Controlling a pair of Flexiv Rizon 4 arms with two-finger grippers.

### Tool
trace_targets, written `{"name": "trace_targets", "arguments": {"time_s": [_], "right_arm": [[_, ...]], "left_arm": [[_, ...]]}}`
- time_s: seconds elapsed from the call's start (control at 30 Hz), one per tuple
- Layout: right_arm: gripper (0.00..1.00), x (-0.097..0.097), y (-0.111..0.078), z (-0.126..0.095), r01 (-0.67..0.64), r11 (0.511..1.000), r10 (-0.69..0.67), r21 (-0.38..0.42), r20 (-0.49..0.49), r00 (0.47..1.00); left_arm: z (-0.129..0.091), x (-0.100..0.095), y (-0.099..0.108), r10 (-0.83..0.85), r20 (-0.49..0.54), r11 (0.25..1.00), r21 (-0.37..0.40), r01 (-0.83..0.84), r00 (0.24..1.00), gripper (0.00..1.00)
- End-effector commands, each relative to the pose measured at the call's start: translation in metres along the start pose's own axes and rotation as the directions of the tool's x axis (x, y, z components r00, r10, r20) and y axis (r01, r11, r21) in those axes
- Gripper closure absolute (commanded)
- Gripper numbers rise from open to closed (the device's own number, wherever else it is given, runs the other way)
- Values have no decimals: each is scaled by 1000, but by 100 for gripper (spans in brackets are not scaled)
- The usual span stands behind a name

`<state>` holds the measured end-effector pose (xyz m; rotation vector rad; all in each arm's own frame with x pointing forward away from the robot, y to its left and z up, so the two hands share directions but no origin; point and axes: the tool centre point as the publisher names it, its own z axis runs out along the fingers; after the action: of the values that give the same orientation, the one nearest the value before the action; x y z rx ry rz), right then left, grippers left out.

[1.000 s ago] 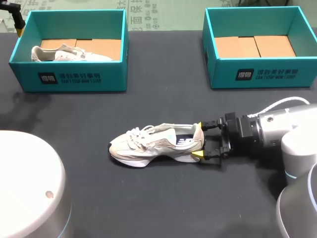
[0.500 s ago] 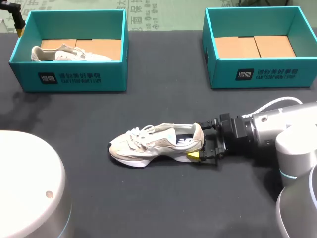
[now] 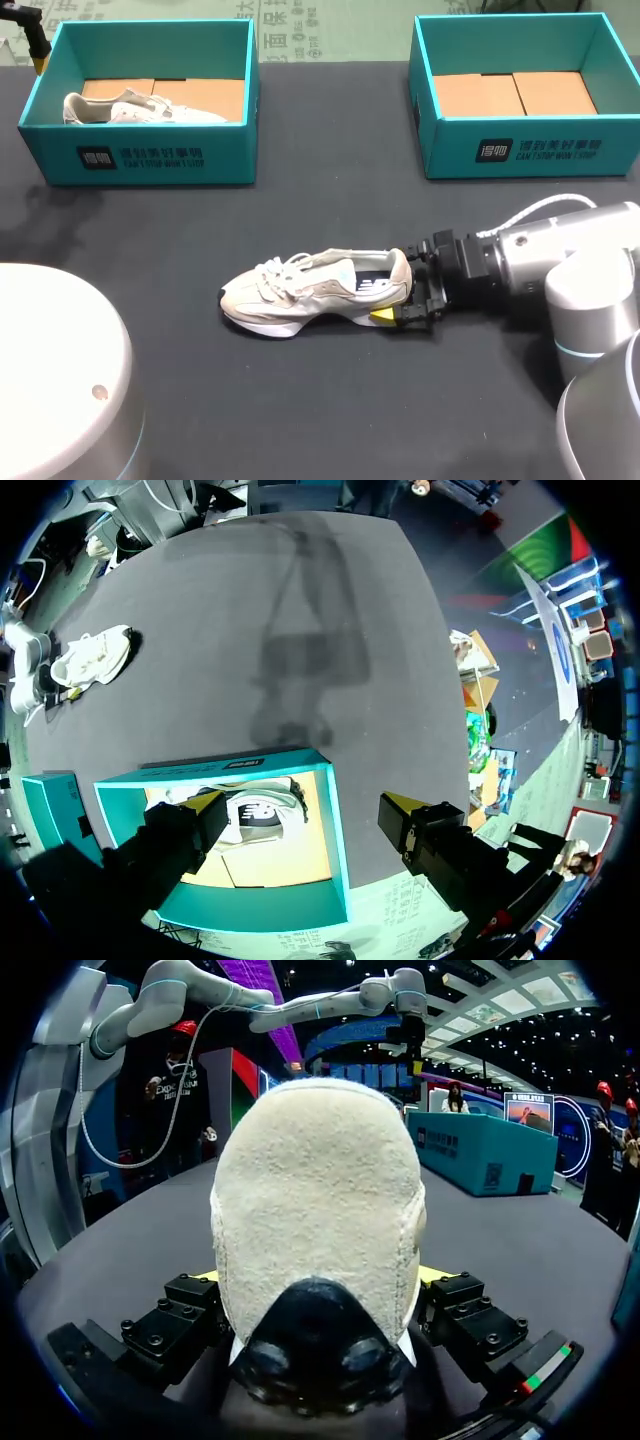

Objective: Take the shoe out of the shoebox, open the shoe tongue, remove and reinsert the insole, then place the shoe into the shoebox

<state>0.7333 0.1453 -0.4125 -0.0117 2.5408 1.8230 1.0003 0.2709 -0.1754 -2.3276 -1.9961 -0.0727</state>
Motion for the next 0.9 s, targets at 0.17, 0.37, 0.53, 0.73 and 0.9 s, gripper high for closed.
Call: {"name": "trace_targets", "arguments": {"time_s": [0.17, 0.37, 0.53, 0.73, 0.9], "right_arm": [[100, -1, -4, 5, -3, 1000, 3, 5, 0, 1000], [100, 2, -1, 6, -19, 999, 18, 30, 38, 999], [100, 6, 0, 8, -31, 998, 28, 46, 63, 998], [100, 7, 0, 9, -31, 998, 28, 48, 70, 997], [100, 7, -2, 7, -31, 999, 28, 32, 72, 997]], "left_arm": [[0, 0, -1, 1, -3, 1000, -2, -1, 1000, 0], [0, 0, -1, 1, -3, 1000, -2, -1, 1000, 0], [0, 0, -1, 1, -3, 1000, -2, -1, 1000, 0], [0, 0, -1, 1, -3, 1000, -2, -1, 1000, 0], [0, 0, -1, 1, -3, 1000, -2, -1, 1000, 0]]}}
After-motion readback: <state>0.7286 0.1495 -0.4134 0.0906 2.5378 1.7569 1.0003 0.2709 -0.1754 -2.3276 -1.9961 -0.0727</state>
